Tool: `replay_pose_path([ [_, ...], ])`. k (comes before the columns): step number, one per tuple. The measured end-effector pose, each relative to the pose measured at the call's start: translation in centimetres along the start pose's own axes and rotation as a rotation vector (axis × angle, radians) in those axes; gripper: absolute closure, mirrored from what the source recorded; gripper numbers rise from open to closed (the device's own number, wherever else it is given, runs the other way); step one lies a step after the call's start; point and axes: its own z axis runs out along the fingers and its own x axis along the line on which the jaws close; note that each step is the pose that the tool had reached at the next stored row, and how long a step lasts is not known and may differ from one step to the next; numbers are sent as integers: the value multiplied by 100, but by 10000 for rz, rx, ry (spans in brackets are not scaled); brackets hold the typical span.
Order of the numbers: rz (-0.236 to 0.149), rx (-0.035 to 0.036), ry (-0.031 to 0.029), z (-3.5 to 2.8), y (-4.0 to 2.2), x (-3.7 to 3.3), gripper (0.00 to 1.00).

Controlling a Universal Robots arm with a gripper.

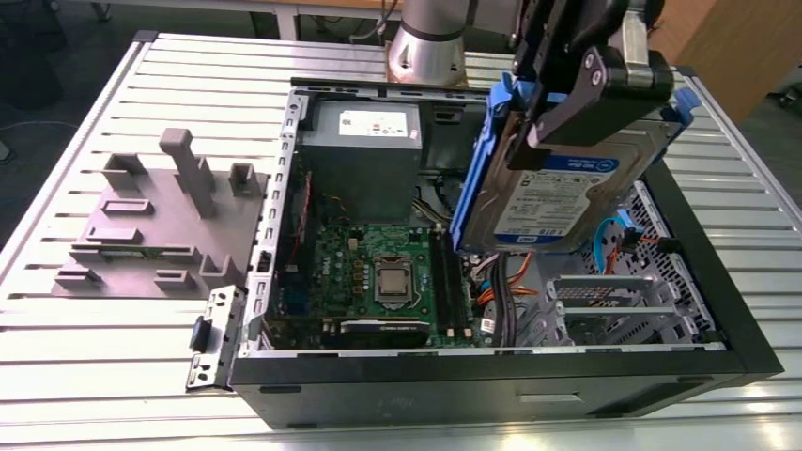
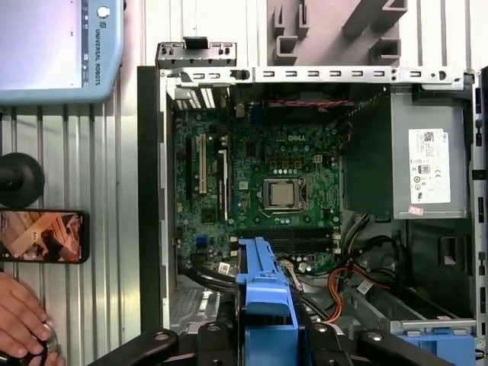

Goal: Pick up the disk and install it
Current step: 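Insert the disk into the insertion slot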

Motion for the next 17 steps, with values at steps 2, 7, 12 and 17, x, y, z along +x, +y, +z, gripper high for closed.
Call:
replay_pose_path([
  [2, 0, -1, 2, 5, -23, 0, 63],
  [7, -1, 0, 2, 38, -84, 36, 63],
  [12, -5, 0, 0, 79, -159, 83, 63],
  [17, -16, -1, 2, 116, -215, 140, 63],
])
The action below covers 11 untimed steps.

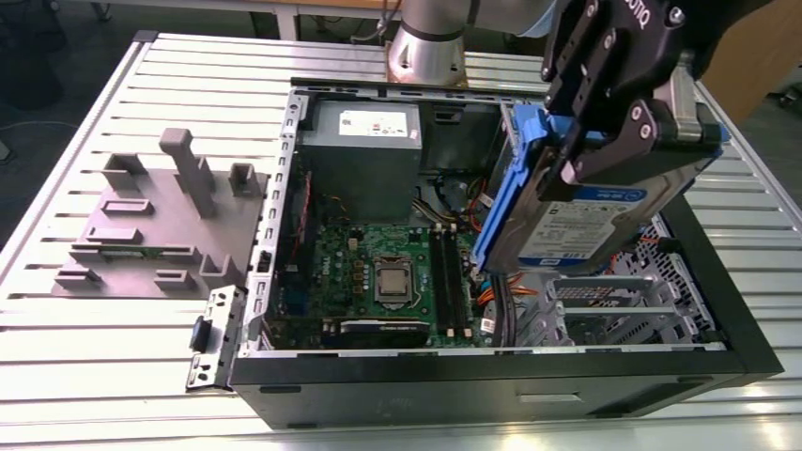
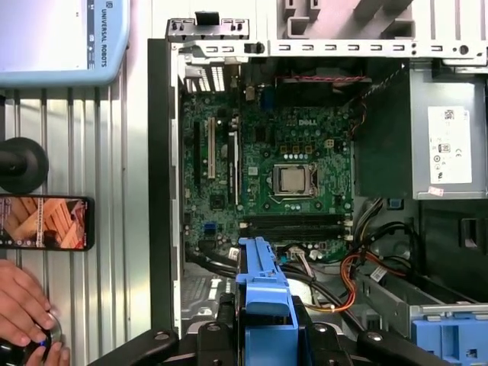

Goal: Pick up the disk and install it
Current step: 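Insert the disk into the insertion slot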

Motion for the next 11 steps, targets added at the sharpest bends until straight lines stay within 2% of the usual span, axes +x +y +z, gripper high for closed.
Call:
replay_pose_path([
  [8, 0, 0, 1, 25, -126, 16, 63],
  [11, 0, -1, 2, 28, -145, 17, 63],
])
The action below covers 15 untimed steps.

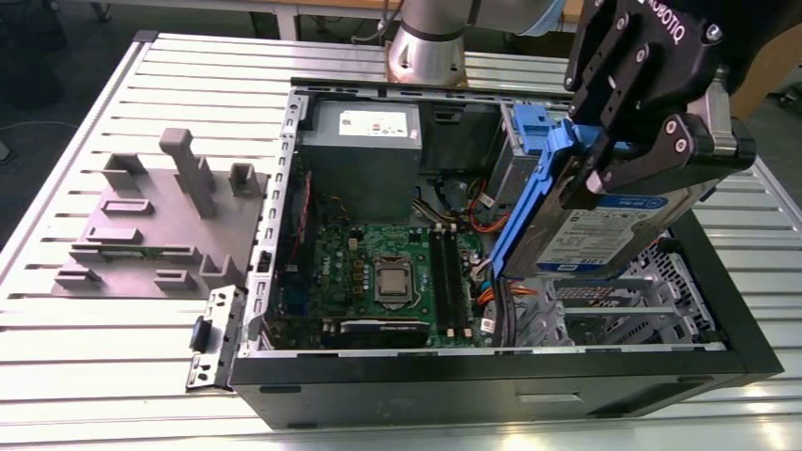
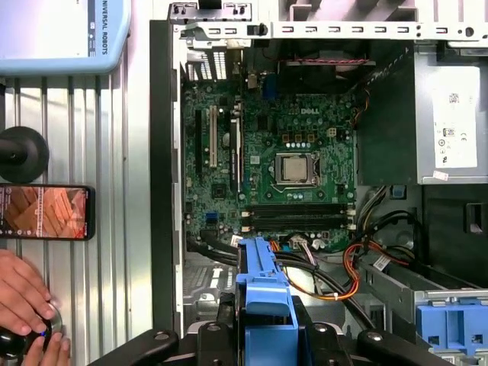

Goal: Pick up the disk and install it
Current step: 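Insert the disk into the insertion slot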

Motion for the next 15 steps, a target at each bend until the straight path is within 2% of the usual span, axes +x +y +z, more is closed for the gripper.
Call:
replay_pose_path([
  [10, 0, 1, -2, 10, -6, 3, 63],
  [15, -1, 1, 3, 16, -29, 33, 63],
])
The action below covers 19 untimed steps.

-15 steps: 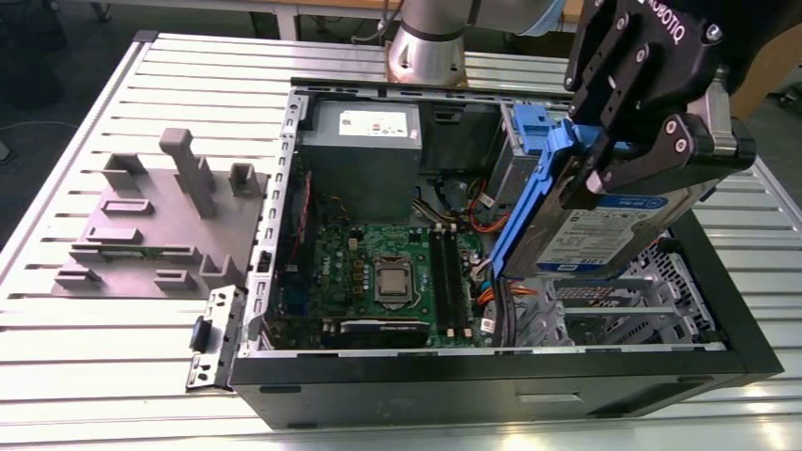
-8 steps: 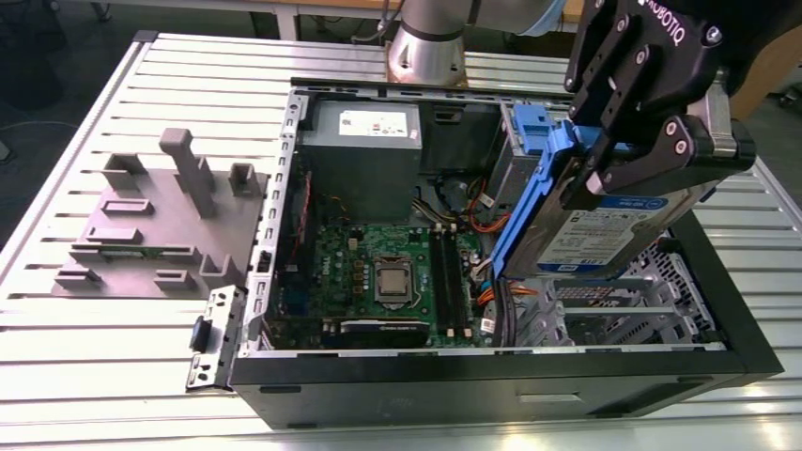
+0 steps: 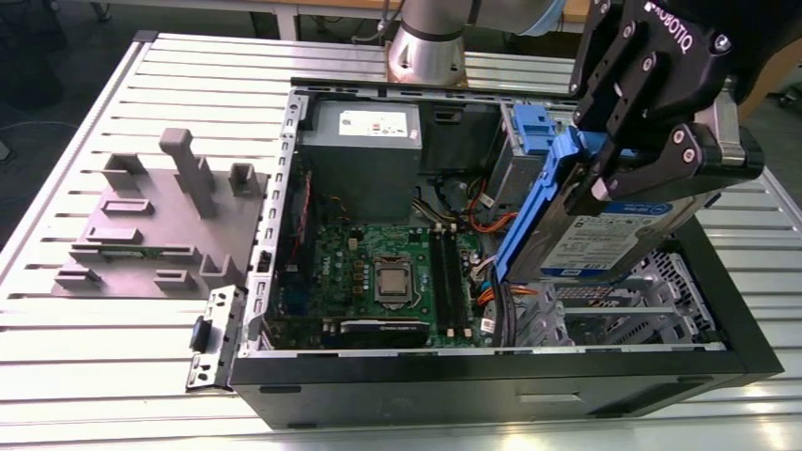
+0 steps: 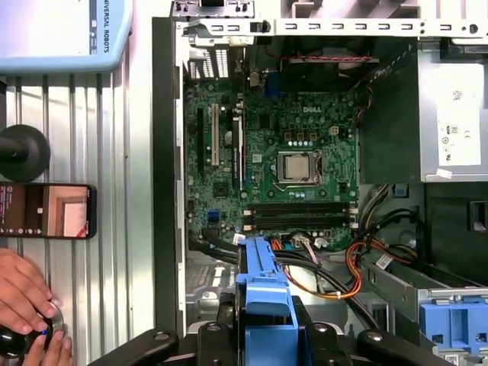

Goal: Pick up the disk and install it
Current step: 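Insert the disk into the insertion slot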

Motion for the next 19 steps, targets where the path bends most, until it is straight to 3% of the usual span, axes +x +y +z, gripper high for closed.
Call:
replay_pose_path([
  [9, 0, 0, 1, 17, -138, 7, 63],
  [19, -16, -1, 1, 55, -232, 15, 63],
])
